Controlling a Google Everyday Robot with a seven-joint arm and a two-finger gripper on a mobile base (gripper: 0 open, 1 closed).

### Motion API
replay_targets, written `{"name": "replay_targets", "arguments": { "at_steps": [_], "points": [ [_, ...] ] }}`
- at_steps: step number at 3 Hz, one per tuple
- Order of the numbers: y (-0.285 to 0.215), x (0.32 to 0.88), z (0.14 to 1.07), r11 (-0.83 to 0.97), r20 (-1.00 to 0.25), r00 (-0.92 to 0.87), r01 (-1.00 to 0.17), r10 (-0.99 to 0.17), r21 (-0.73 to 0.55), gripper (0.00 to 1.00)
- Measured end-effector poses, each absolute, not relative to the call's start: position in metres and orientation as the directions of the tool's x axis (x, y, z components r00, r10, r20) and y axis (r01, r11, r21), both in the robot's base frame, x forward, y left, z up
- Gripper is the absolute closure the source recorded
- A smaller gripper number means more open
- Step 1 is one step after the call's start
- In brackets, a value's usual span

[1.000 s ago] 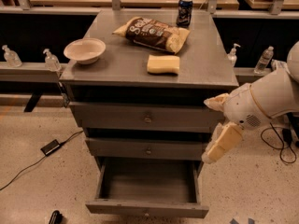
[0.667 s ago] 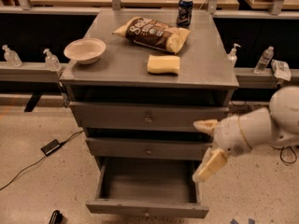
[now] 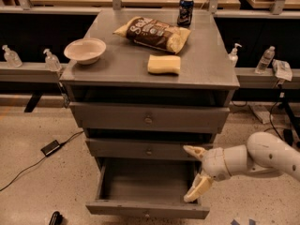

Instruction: Close bottom drawer

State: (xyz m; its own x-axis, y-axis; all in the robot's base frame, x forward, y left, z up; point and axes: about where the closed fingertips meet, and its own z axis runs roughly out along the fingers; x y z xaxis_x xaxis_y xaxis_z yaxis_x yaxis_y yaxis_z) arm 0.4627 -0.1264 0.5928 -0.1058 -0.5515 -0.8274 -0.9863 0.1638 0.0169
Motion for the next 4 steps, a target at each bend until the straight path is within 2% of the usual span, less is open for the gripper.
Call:
{"name": "replay_targets", "arguments": {
  "at_steps": [1,2,3,4],
  "points": [
    [-0.123,0.464,0.539,0.159,-0.843,-0.107,-0.987,-0.527,0.026,0.0],
    [-0.124,0.464,0.534,0.163,-0.842,-0.104,-0.986,-0.529,0.019,0.0],
    [-0.133,0.47,0.471,0.207,-0.819,-0.073,-0.977,-0.569,-0.057,0.0],
    [-0.149,0.469,0.38,0.168,-0.725,-0.048,-0.981,-0.687,-0.094,0.0]
  ]
}}
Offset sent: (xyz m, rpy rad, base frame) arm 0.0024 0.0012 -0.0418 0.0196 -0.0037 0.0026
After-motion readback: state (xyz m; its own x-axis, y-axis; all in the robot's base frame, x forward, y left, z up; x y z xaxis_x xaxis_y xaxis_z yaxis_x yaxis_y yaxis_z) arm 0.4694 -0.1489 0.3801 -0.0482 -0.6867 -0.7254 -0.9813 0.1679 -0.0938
